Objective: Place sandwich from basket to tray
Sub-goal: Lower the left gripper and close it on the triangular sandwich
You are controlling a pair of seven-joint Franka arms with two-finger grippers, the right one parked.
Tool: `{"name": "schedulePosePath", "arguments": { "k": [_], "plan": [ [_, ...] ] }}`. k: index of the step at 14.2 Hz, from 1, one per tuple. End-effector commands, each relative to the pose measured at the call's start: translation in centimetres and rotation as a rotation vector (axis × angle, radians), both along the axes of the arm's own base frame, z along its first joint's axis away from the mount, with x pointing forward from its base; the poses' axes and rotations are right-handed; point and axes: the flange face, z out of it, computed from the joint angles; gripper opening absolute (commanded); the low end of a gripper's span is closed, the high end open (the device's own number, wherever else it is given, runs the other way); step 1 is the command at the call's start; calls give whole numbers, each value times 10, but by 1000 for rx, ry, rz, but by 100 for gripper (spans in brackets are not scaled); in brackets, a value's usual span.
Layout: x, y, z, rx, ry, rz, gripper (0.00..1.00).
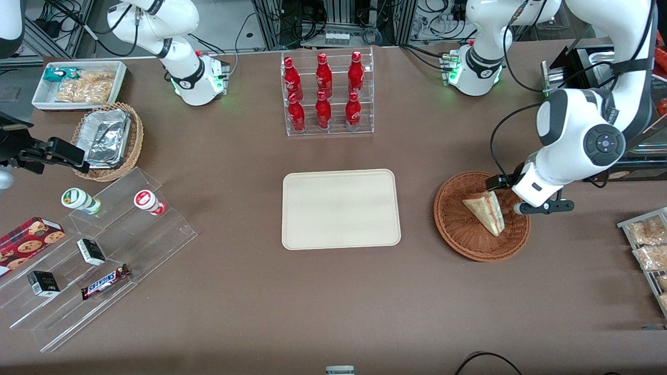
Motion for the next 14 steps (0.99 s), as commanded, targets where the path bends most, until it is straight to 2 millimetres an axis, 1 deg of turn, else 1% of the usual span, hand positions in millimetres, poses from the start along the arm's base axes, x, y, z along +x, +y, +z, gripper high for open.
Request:
{"name": "schedulePosePath", "arguments": {
  "k": [1,4,5,7,9,10,11,12,13,14],
  "plan": [
    [-10,-3,-30,7,-40,153,100],
    [-16,-1,-59,5,-133,329,100],
    [-18,-2,-68,7,-140,402,100],
    [-18,-2,-80,17,-127,523,100],
    [-18,-2,-90,20,-118,557,100],
    [-18,-2,-94,23,-110,587,97],
    [-18,-3,-97,29,-101,630,84],
    [-19,-7,-100,36,-91,671,55],
    [-19,-16,-101,39,-85,669,22],
    [-18,-16,-100,37,-87,657,9]
  ]
}}
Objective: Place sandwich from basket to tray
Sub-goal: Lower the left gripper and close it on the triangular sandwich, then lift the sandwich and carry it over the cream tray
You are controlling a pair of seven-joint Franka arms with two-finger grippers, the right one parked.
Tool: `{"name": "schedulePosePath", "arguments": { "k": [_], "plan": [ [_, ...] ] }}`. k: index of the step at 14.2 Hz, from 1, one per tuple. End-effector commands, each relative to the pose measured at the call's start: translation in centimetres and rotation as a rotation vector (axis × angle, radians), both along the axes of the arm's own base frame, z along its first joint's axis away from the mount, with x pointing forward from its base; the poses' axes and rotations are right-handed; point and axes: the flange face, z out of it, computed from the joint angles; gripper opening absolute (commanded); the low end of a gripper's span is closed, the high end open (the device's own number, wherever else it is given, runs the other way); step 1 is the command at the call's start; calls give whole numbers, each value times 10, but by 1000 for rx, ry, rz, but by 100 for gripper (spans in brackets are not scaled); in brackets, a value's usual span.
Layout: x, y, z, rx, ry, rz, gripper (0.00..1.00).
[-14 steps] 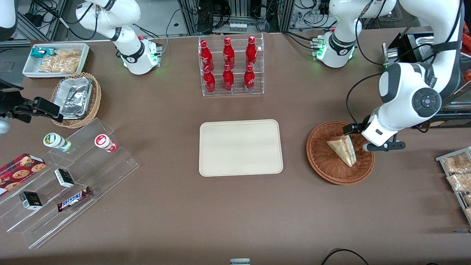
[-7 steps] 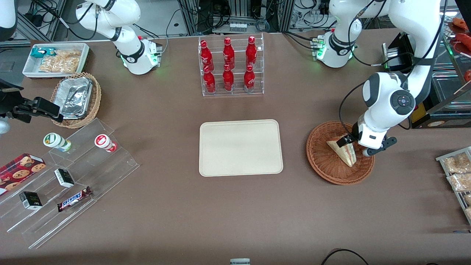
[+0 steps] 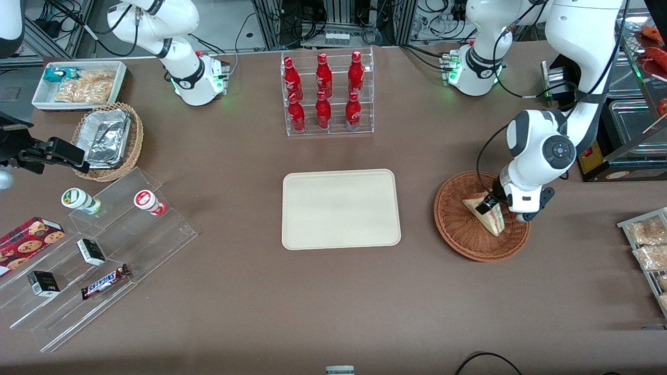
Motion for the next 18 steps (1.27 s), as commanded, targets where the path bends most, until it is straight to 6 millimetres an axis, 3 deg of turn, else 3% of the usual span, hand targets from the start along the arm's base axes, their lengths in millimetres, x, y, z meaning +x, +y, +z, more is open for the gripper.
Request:
{"name": "schedulePosePath", "arguments": {
  "k": [1,3,5,8,9,13,18],
  "plan": [
    [6,-9,5,-7,-16,3,5],
    [17,-11,25,-10,-2,-73,3],
    [40,-16,61,-15,53,-149,4],
    [65,-48,85,-37,67,-394,6],
    [62,-67,84,-37,69,-433,6],
    [62,-174,67,-42,69,-573,1],
    [35,-317,36,-31,75,-560,0]
  ]
}}
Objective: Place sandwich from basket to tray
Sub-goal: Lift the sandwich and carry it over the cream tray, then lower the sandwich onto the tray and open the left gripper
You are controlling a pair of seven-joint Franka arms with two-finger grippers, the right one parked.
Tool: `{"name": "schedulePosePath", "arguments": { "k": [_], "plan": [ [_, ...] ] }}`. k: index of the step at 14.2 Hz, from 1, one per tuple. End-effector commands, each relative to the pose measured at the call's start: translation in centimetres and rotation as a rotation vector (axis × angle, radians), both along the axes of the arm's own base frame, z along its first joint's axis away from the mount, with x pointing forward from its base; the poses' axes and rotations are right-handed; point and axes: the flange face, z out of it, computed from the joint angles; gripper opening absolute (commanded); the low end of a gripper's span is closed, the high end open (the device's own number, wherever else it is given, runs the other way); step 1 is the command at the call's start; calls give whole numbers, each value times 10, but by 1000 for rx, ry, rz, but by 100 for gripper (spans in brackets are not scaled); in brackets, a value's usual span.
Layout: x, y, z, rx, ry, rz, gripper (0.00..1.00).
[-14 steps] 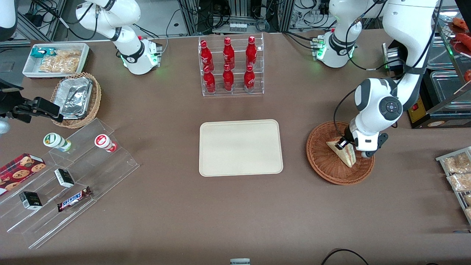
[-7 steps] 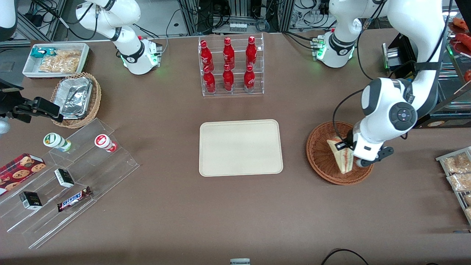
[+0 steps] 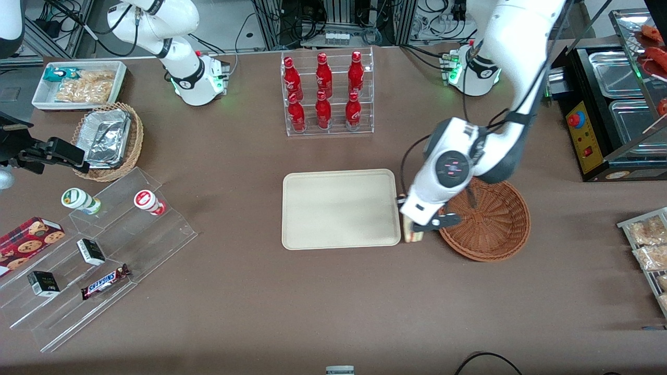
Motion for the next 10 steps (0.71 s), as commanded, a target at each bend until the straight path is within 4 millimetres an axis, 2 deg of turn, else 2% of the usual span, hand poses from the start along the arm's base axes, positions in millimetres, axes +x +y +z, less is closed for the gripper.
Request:
{"name": "schedulePosePath", "arguments": {
  "k": [1,3,5,7,10],
  "plan": [
    [-5,-69,-18,7,5,30,0],
    [-14,-103,-23,2,-6,43,0],
    [-33,-133,-28,12,-14,31,0],
    [-36,-141,-37,46,-38,36,0],
    [-51,-162,-45,54,-54,20,0]
  ]
}}
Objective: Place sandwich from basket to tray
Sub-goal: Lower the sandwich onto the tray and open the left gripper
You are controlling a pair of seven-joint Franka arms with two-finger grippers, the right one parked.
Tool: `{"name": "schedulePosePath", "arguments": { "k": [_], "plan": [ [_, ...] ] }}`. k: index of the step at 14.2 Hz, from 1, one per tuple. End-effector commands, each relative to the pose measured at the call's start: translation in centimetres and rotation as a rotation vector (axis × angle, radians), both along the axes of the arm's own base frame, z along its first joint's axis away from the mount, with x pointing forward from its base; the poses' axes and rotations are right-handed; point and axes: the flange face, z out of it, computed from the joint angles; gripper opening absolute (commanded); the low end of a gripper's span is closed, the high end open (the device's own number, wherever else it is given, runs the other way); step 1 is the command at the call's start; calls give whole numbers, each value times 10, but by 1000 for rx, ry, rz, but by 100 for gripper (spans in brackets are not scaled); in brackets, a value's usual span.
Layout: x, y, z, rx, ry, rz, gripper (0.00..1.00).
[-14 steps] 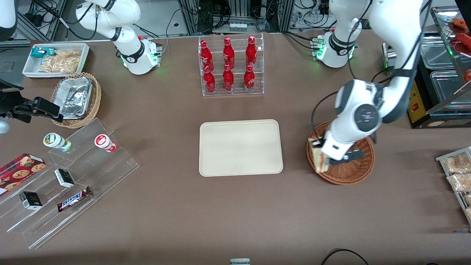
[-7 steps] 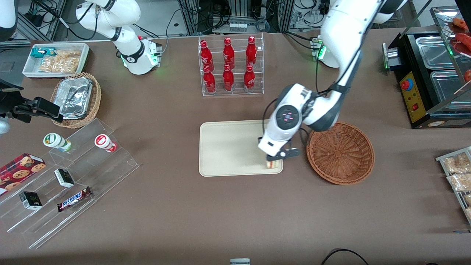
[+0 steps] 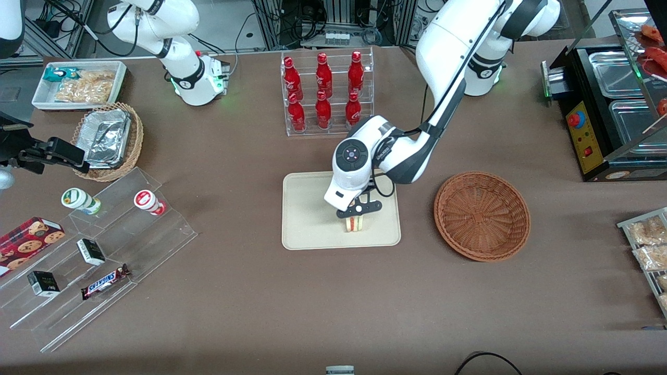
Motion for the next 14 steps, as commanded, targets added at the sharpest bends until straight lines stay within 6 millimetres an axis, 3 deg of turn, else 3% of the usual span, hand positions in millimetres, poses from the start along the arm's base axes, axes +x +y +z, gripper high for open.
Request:
{"name": "schedulePosePath", "arguments": {
  "k": [1,3,4,5,6,7,9,11,13,14],
  "plan": [
    [-1,-19,-5,12,-26,11,0],
    [-8,-31,-13,6,-33,9,4],
    [-6,-32,-12,-10,-45,11,16],
    [-6,-33,-9,-15,-49,14,41],
    [-5,-32,-5,-14,-55,11,81],
    [-5,-32,-3,-14,-55,10,100],
    [0,-29,21,-21,-71,13,100],
    [8,-14,47,-1,-75,39,100],
    [26,18,68,57,-69,97,100],
    [25,25,74,78,-50,106,100]
  ]
}}
